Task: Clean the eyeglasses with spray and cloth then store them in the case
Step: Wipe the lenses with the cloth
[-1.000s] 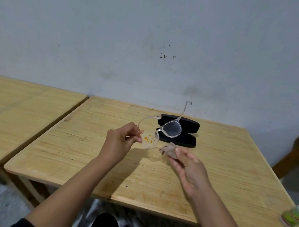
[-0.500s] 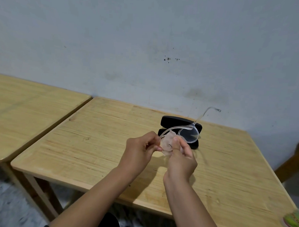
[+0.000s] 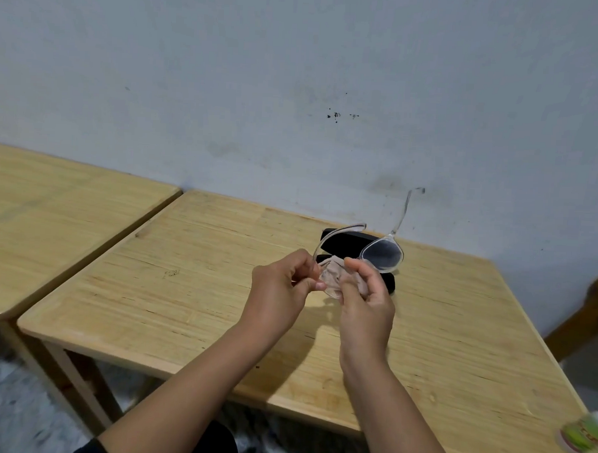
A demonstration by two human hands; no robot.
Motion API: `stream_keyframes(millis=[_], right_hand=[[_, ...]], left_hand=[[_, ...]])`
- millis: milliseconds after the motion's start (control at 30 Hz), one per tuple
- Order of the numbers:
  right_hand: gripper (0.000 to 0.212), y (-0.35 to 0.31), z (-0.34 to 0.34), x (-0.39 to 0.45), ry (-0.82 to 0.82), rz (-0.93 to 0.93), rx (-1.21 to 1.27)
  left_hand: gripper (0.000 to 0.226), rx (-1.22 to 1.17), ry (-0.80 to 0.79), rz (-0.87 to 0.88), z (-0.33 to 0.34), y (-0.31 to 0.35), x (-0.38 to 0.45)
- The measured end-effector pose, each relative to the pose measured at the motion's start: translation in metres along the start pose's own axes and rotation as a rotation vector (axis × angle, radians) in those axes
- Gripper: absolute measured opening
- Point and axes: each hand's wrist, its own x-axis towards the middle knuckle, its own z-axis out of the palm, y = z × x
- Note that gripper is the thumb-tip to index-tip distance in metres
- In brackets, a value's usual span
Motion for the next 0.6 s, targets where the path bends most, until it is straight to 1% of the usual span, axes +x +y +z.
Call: stream_keyframes(millis=[100, 233, 333, 433, 500, 600], right_hand=[[0.026, 0.001, -0.001, 0.002, -0.009, -0.018, -0.067], [0.026, 0.002, -0.001, 0.003, 0.013, -0.016, -0.132], [0.022, 0.004, -0.001, 0.001, 0.045, 0.013, -0.126], [0.018, 0.009, 0.002, -0.001, 0.133, 0.044, -0.110], [0.020, 0.010, 0.004, -0.004, 0.175, 0.066, -0.087], [0.021, 0.009, 0.004, -0.007, 0.167, 0.081, -0.075]], left_hand=[[0.023, 0.021, 0.004, -0.018, -0.001, 0.000, 0.003], [0.027, 0.041, 0.024, -0.023, -0.002, 0.000, 0.004], [0.018, 0.026, 0.013, 0.002, 0.000, 0.002, 0.001], [0.011, 0.031, -0.001, 0.057, 0.004, 0.002, -0.003], [0.011, 0.031, -0.019, 0.088, 0.006, 0.001, -0.004], [0.016, 0.029, -0.034, 0.113, 0.005, 0.000, -0.003]])
